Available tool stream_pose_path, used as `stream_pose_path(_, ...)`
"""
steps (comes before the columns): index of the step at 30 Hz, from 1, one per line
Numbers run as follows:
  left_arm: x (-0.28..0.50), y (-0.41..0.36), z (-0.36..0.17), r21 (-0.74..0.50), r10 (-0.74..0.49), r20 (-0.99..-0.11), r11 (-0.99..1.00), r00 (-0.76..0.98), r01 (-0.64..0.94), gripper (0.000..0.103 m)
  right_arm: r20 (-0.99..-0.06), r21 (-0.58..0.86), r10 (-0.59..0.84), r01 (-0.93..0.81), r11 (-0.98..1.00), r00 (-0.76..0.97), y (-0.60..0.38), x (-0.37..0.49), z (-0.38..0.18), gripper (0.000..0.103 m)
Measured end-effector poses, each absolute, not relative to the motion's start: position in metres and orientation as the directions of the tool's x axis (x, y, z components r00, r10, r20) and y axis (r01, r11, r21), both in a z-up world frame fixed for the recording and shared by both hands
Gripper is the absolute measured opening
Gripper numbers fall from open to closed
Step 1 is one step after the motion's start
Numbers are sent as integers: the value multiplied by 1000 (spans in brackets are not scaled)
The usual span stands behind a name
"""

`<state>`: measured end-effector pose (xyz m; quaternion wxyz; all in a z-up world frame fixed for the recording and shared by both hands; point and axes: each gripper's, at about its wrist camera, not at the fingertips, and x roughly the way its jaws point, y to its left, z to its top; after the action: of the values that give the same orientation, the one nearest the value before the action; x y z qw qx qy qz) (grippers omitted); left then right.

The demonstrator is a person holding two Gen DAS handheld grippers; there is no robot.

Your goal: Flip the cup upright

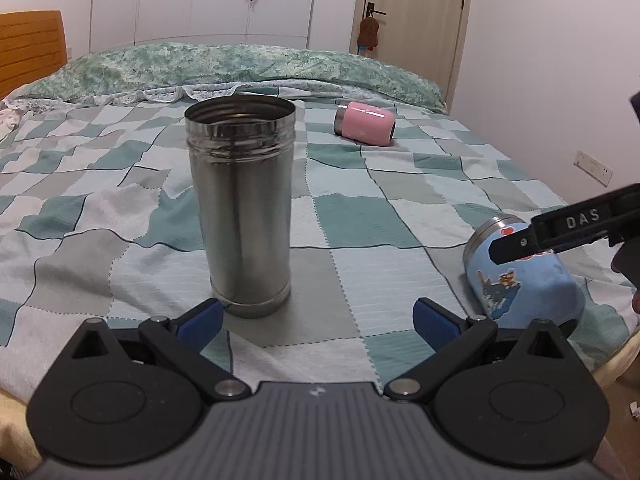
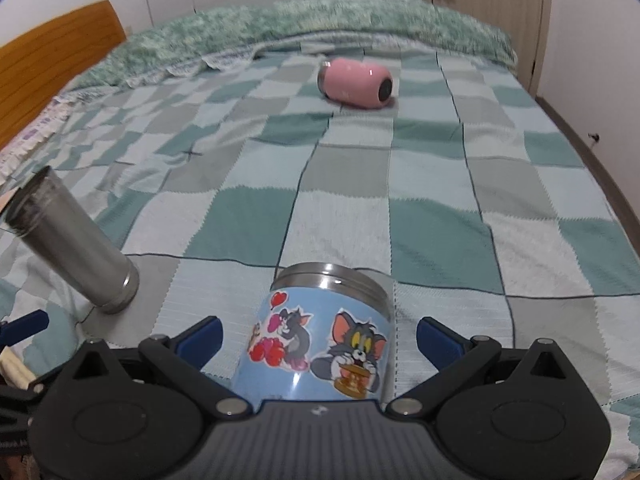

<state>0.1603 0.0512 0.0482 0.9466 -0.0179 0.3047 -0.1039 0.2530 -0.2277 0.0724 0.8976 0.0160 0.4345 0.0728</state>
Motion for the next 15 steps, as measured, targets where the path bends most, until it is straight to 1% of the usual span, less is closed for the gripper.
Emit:
stream_pose_path(7,166,57,41,-93,-207,-577,978,790,188,103,-838,129,143,-64,990,526,-223,278,56,102)
stream_pose_path(8,166,58,40,-91,-207,-576,978,791,189,103,-842,130,142,-61,990,520,-223,281,54,98)
stream_pose_path(9,167,59,40,-90,-207,-576,978,791,190,103,-845,139,148,-56,989,514,-224,282,53,92)
stream_pose_path(11,167,60,40,-90,-204,-575,978,792,187,103,-846,166,166,-46,985,507,-228,284,53,89)
stream_pose_path(12,168,61,40,-91,-203,-575,979,792,185,103,-844,175,172,-43,984,508,-229,284,53,85)
stream_pose_path(15,168,65,40,-97,-200,-574,979,794,177,103,-834,202,198,-49,978,514,-233,282,57,84)
